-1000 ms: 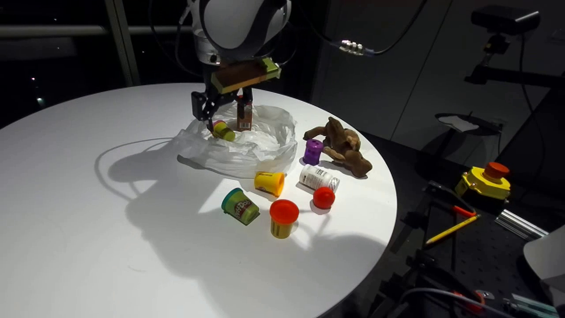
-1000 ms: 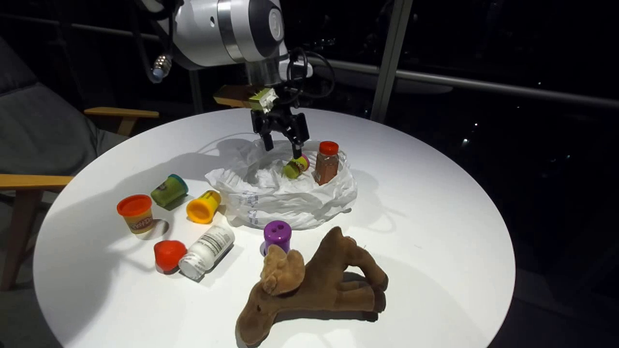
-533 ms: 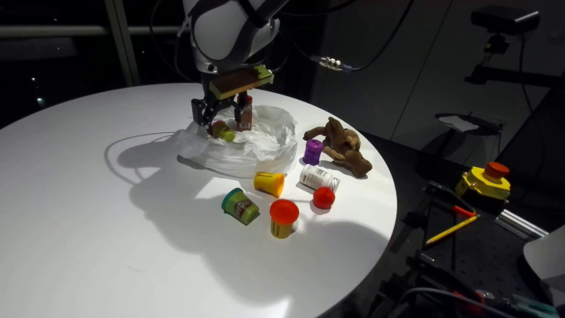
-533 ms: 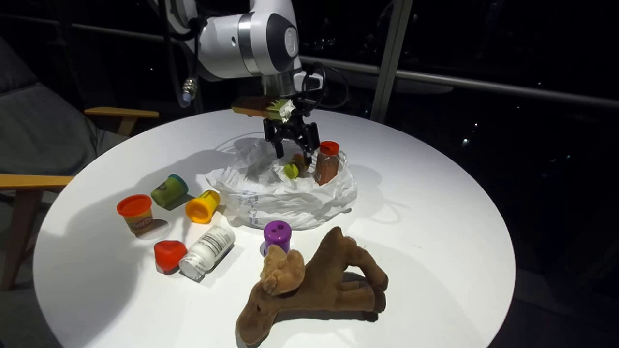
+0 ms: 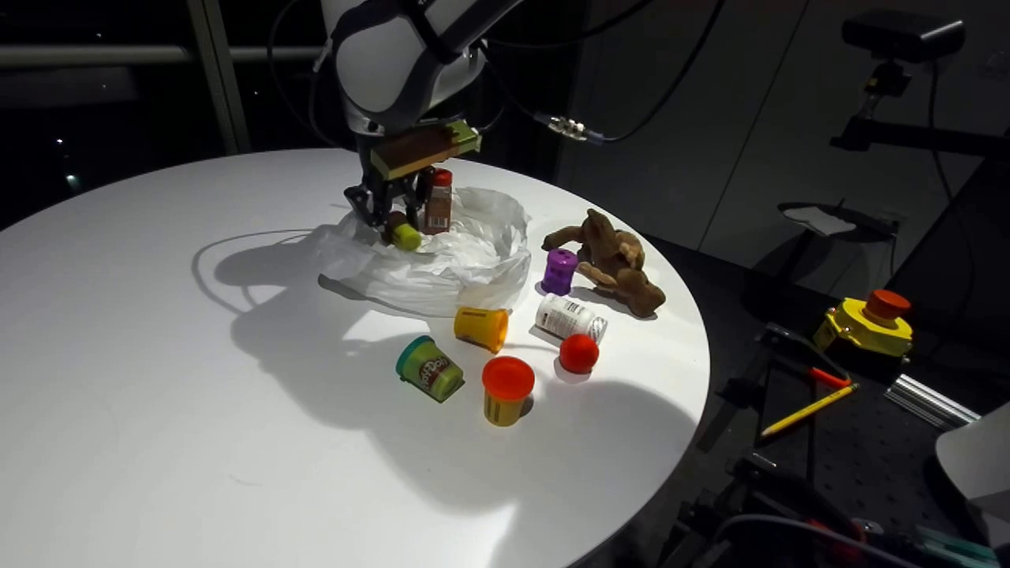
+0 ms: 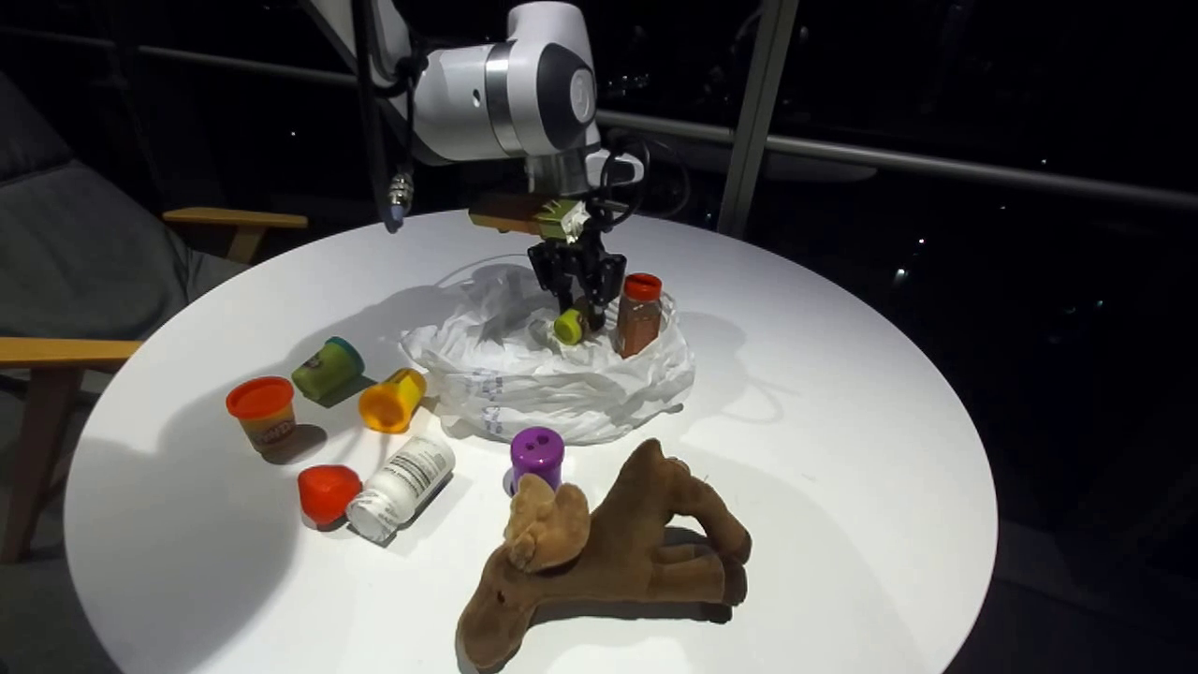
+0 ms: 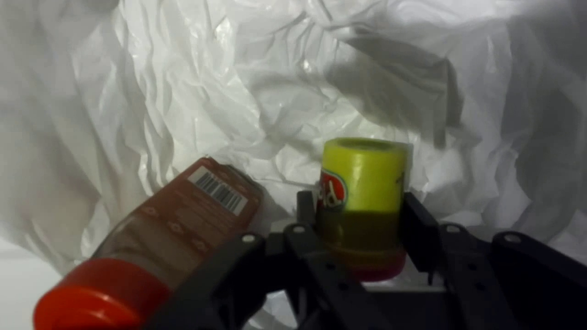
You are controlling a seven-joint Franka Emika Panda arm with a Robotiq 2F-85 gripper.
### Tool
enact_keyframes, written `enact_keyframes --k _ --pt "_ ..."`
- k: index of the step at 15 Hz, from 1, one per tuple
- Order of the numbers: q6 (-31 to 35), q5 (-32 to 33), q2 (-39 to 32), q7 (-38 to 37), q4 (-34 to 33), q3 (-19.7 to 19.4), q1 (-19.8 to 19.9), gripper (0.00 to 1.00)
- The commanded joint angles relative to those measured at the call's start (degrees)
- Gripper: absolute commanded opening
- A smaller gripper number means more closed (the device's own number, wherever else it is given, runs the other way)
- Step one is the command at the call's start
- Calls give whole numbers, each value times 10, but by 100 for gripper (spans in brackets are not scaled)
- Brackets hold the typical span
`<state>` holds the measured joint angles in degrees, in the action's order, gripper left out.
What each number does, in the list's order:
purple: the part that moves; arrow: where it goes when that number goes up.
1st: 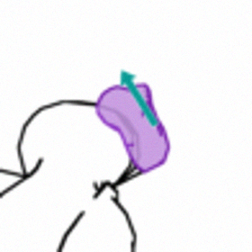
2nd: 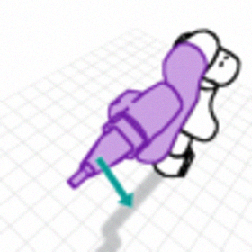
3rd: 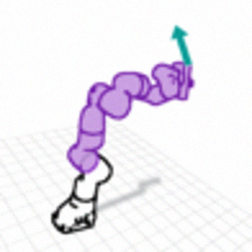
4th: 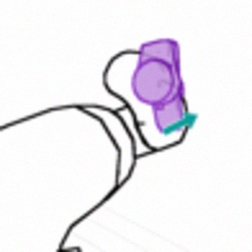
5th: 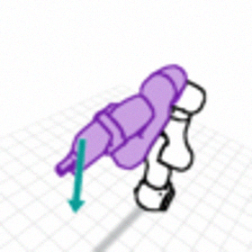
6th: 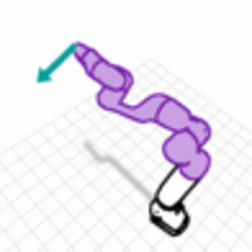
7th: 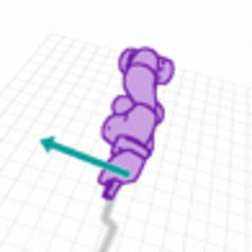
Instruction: Pick the objects in the plastic bag and put them on the table
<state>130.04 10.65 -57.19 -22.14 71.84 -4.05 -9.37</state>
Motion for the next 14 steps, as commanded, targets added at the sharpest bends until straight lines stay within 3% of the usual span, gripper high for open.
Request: enact_keyframes --k 1,8,14 --pt "-4 -16 25 13 7 -1 -4 23" --pt "15 15 194 -35 191 -15 -63 23" --pt "17 -2 288 -27 343 53 -109 23"
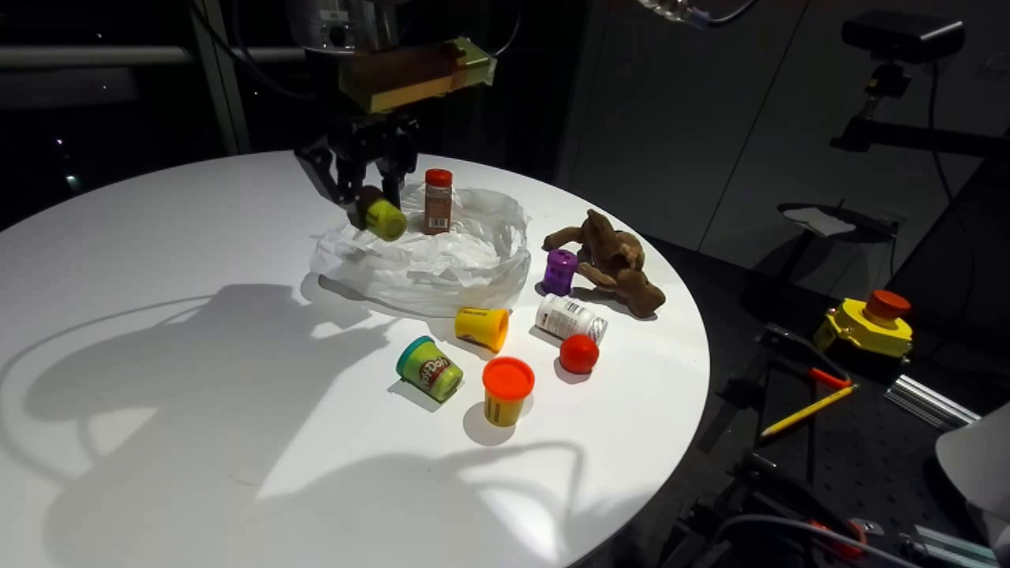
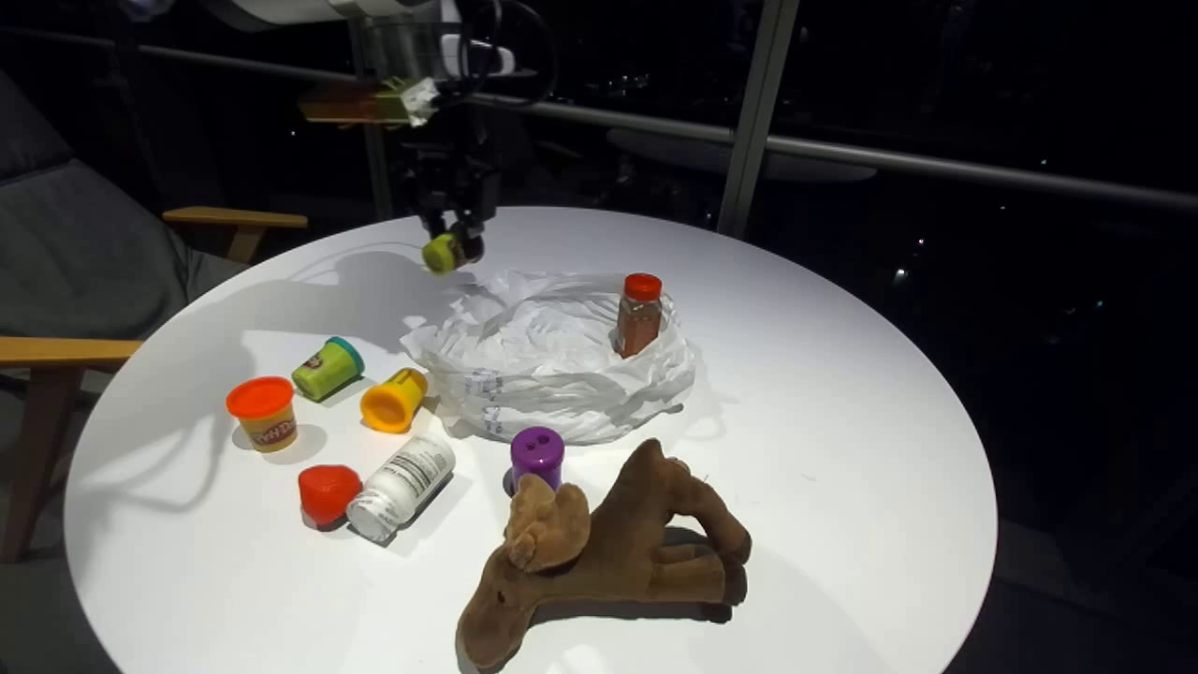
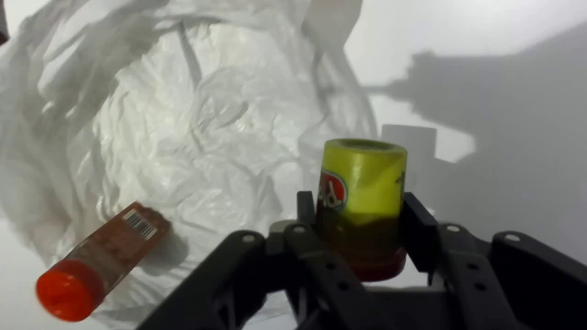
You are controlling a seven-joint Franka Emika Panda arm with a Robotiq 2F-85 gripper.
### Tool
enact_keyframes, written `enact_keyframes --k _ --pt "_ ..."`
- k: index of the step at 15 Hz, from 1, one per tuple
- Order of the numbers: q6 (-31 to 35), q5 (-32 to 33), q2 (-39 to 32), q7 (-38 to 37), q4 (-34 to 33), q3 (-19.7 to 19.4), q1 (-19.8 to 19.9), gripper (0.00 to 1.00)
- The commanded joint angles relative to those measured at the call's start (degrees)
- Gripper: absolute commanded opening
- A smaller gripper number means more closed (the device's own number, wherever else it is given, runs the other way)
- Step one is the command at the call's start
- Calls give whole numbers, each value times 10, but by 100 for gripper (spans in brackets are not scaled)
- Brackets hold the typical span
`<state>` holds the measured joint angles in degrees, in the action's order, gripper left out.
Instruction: Pick the objects in the plastic bag and put them on the table
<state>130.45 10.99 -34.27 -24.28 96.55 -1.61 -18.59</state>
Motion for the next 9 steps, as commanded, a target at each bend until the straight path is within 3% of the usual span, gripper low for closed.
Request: enact_keyframes --k 1,5,9 --pt "10 -12 67 5 120 46 -20 23" --pt "39 -35 100 41 216 102 -22 23" --pt "103 -33 115 54 280 124 -25 23"
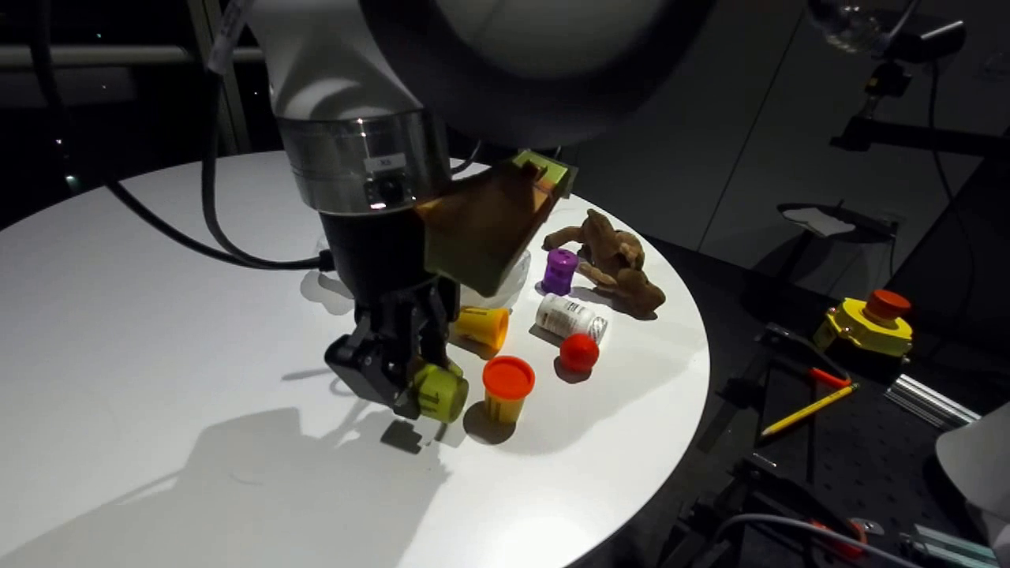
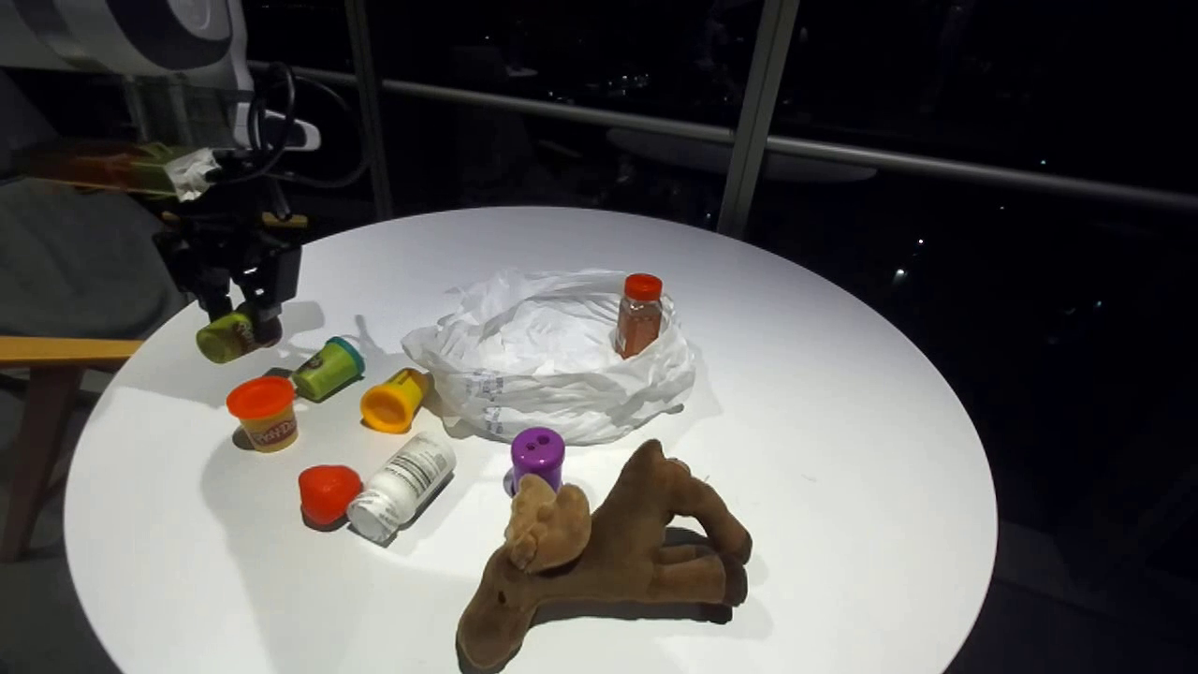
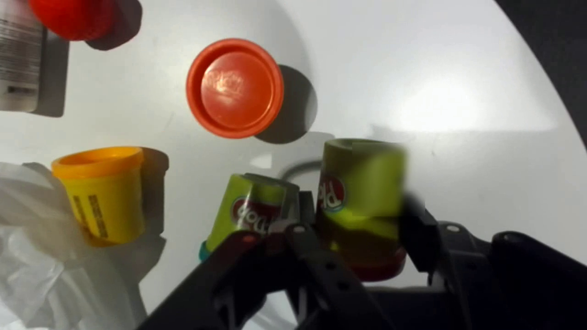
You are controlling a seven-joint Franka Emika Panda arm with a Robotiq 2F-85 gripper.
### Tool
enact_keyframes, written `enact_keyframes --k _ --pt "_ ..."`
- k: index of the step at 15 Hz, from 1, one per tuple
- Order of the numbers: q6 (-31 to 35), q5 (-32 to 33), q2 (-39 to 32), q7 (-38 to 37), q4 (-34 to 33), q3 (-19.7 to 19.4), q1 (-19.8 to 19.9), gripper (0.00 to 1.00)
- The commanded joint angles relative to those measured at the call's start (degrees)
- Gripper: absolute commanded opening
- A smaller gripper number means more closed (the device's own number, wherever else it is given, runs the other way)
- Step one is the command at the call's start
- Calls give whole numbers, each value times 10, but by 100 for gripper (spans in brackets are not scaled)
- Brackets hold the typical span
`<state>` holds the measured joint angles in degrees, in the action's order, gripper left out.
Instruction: Pick the objects in the plastic bag and put them on the table
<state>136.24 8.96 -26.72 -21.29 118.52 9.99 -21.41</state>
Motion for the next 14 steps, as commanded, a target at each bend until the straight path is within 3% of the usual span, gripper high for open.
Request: enact_keyframes --k 1,4,10,11,12,14 --pt "51 -13 33 30 65 11 4 23" --pt "110 -6 10 8 84 1 -4 23" --pt "219 16 -9 -39 103 -56 -41 23" --pt "216 20 2 -42 105 -66 -45 73" --pt "220 23 7 -47 107 -76 -49 73" --pt "201 8 43 -39 116 -79 -39 87"
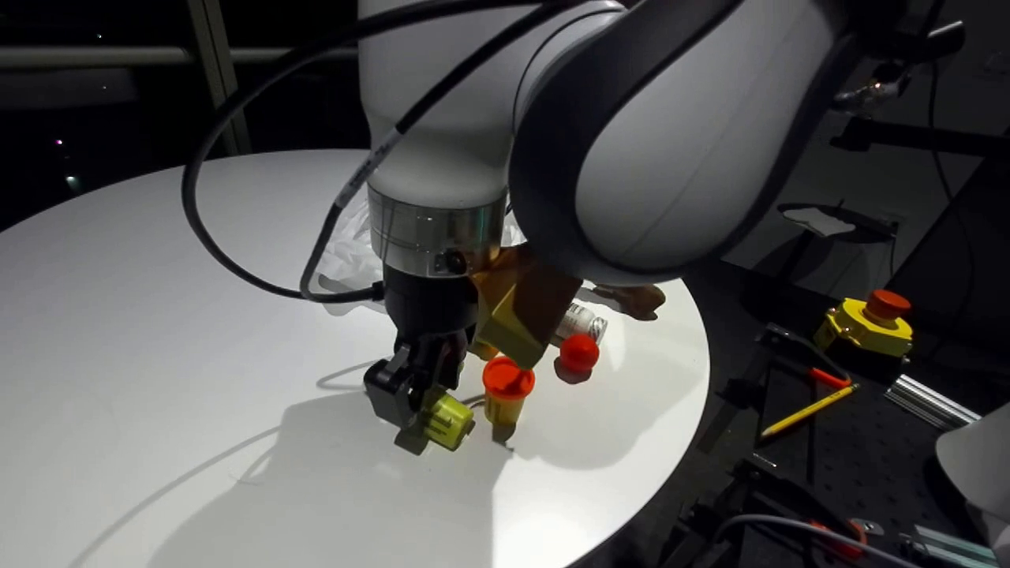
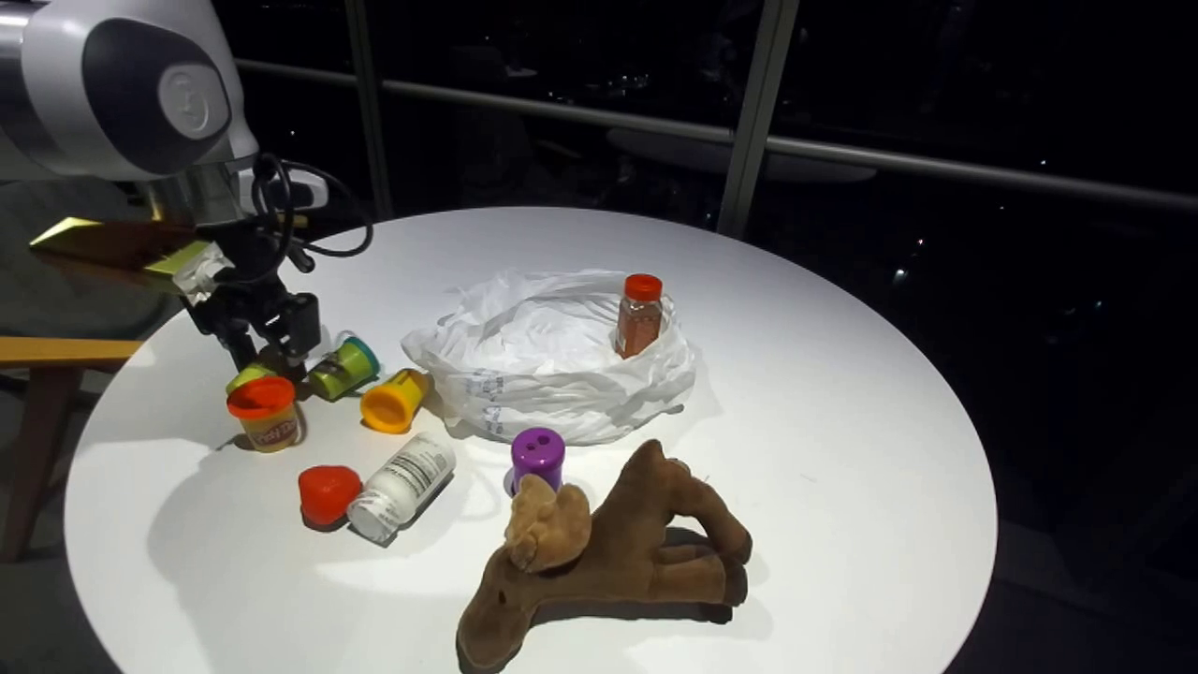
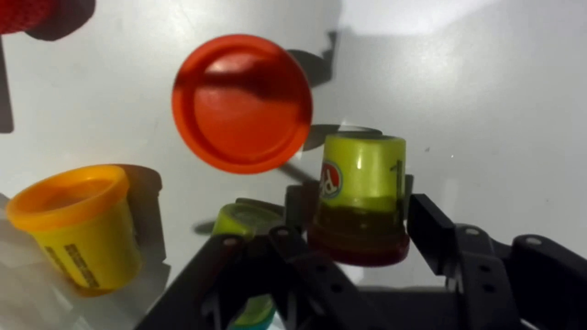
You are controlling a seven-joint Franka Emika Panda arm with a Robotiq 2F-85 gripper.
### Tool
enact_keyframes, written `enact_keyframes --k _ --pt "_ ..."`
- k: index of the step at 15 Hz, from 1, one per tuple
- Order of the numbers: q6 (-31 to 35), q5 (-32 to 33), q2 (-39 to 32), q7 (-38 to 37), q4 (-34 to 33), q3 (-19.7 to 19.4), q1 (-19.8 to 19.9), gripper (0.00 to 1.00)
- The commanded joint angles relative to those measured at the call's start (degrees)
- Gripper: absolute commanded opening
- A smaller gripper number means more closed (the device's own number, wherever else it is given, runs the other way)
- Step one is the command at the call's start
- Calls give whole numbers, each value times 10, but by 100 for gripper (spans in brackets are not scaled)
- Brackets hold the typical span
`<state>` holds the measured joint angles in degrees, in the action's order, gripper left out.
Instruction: Pick the objects in the plastic bag and put them on the table
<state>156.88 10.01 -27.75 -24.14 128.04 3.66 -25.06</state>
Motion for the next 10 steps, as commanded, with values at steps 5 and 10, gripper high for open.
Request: enact_keyframes --k 5,10 --pt "-143 -21 100 -12 -44 -34 49 100" --pt "-293 -61 7 -31 -219 -48 129 100"
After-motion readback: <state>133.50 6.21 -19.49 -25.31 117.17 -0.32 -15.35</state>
